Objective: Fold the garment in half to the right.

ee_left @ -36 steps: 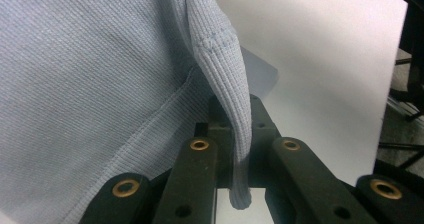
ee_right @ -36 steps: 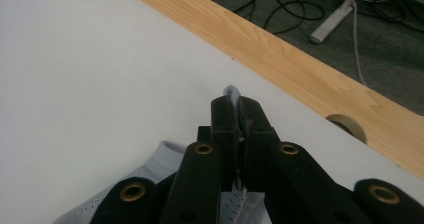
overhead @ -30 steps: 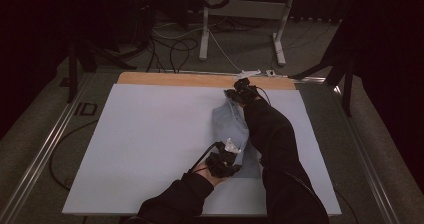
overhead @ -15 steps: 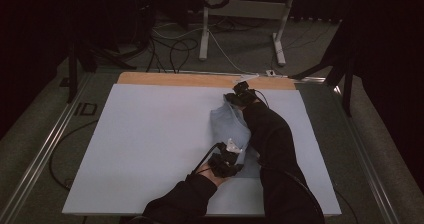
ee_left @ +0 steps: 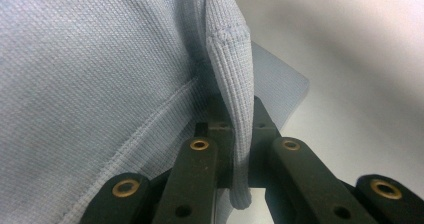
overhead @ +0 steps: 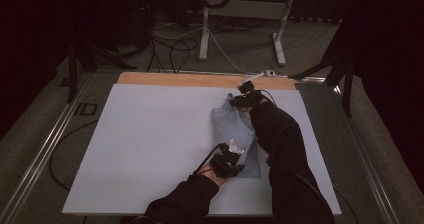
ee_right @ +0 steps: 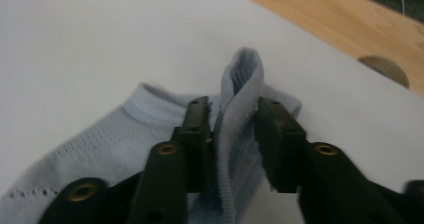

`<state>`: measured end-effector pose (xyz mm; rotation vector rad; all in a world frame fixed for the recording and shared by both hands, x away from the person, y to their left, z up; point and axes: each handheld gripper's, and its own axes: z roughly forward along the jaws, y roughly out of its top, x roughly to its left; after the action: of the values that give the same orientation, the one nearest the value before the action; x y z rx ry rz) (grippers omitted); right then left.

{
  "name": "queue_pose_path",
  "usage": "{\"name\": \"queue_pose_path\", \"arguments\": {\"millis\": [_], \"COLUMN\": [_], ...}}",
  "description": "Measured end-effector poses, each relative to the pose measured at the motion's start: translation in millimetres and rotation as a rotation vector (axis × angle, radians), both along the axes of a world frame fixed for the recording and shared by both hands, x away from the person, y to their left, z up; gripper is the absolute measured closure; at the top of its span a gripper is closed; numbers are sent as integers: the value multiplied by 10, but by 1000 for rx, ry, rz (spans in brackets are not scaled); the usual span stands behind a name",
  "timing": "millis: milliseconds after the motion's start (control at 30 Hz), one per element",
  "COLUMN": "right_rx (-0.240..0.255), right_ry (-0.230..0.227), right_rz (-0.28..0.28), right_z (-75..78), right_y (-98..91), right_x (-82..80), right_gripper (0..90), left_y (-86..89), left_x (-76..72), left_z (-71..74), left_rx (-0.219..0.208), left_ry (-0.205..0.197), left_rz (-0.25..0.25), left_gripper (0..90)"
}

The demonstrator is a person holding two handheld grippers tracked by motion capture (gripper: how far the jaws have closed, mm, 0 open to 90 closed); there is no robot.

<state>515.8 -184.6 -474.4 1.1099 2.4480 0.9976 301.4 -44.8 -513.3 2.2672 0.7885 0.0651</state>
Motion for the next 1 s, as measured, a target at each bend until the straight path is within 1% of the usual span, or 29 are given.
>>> {"name": "queue_pose_path", "arguments": {"millis": [33,67,100,133,167,200,233,267,300,333,367,400,433,467,533,567,600,667,733,767,800,967,1000], "right_rx": [0,-19,-35,-95,-118,-133,-133,-136,-132,-132,-119,-96,-50,-35,-28,-21,-9,-16,-33,-33,-37,-43,-48], "right_ry": [0,11,26,39,35,24,24,0,-15,-15,-32,-54,-82,-97,-100,-102,-93,-86,-71,-71,-56,-43,-23], "right_rz": [0,2,1,8,22,24,24,16,17,17,16,19,20,23,16,8,-7,-14,-27,-27,-40,-49,-55], "right_z": [0,-4,-14,-32,-36,-38,-38,-43,-42,-42,-40,-41,-58,-73,-93,-114,-167,-196,-275,-275,-320,-383,-420], "right_y": [0,8,24,64,82,95,95,122,133,133,140,143,137,132,128,120,100,94,72,72,52,29,18], "right_x": [0,3,3,4,2,2,2,-1,-1,-1,-4,-8,-11,-12,-7,-1,15,23,41,41,54,67,75], "right_gripper": [678,702,762,843,855,860,860,864,866,866,867,867,868,867,867,867,867,866,866,866,866,860,840], "left_y": [-2,-2,-5,-6,-9,-6,-6,-2,-6,-7,-17,-25,-33,-45,-69,-81,-90,-110,-123,-128,-138,-175,-177], "left_x": [1,0,-5,-7,-7,-4,-4,-7,-17,-31,-51,-68,-80,-89,-80,-67,-54,-50,-46,-43,-40,-42,-39], "left_z": [1,3,3,3,-1,2,2,7,14,29,46,64,83,97,100,93,84,79,69,62,55,51,53], "left_rx": [4,4,2,4,2,3,3,3,-1,7,10,14,17,17,19,22,21,17,25,27,26,36,39], "left_ry": [-1,-1,-4,-5,-5,0,0,-2,-6,-18,-31,-41,-51,-58,-58,-50,-43,-39,-42,-40,-35,-39,-37], "left_rz": [0,2,5,3,6,6,6,9,14,10,14,14,14,14,14,14,15,19,15,14,16,10,8], "left_gripper": [860,860,860,860,860,859,860,860,859,859,859,859,859,859,859,859,859,859,858,858,858,858,858]}}
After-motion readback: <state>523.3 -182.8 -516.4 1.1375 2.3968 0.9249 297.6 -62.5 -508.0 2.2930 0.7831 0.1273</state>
